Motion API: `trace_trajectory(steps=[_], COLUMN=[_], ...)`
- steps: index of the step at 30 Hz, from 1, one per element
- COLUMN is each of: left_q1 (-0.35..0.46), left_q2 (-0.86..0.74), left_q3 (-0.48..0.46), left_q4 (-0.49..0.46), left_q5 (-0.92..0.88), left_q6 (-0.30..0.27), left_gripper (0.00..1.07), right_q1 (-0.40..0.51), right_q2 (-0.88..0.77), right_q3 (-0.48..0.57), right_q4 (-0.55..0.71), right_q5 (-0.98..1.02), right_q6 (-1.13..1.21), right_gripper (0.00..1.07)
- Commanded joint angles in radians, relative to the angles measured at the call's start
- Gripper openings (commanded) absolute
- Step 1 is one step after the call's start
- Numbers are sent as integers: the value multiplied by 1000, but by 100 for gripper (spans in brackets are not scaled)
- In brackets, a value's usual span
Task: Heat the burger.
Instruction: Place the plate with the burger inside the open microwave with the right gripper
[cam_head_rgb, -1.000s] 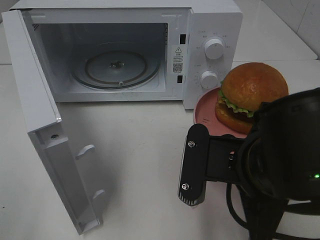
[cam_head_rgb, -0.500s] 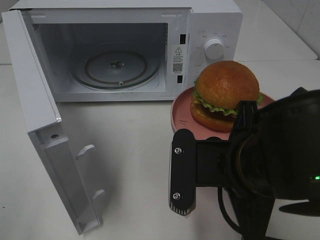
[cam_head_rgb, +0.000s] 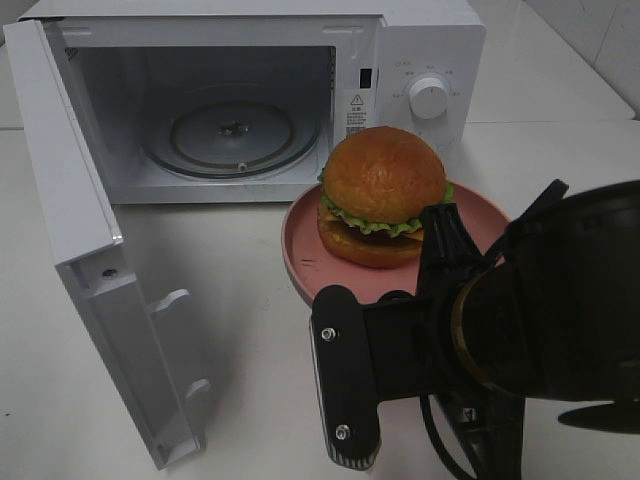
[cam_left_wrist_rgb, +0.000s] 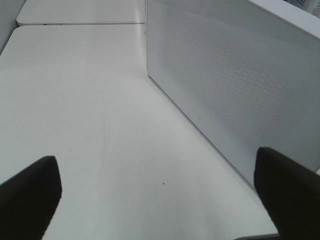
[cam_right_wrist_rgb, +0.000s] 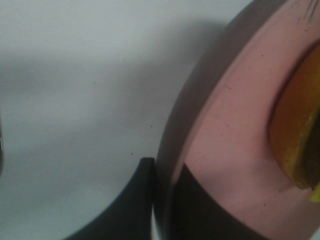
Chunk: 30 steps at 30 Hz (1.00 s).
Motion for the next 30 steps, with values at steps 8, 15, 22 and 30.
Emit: trace_trajectory(steps=[8, 15, 22, 30], left_q1=[-6, -6, -6, -6], left_q2=[-23, -23, -23, -23], left_q3=[4, 4, 4, 4], left_q4=[-2, -2, -2, -2], left_q5=[-10, -10, -10, -10], left_q6=[-5, -5, -5, -5], left_gripper=[100, 100, 100, 100], right_q1=[0, -7, -128, -183], right_q2=[-6, -6, -6, -6], right_q3=[3, 3, 3, 3], right_q4=[-53, -41, -50, -44], right_q5=[-70, -89, -176, -263], right_q6=[-123, -107, -176, -348], right_gripper=[4, 1, 0, 0])
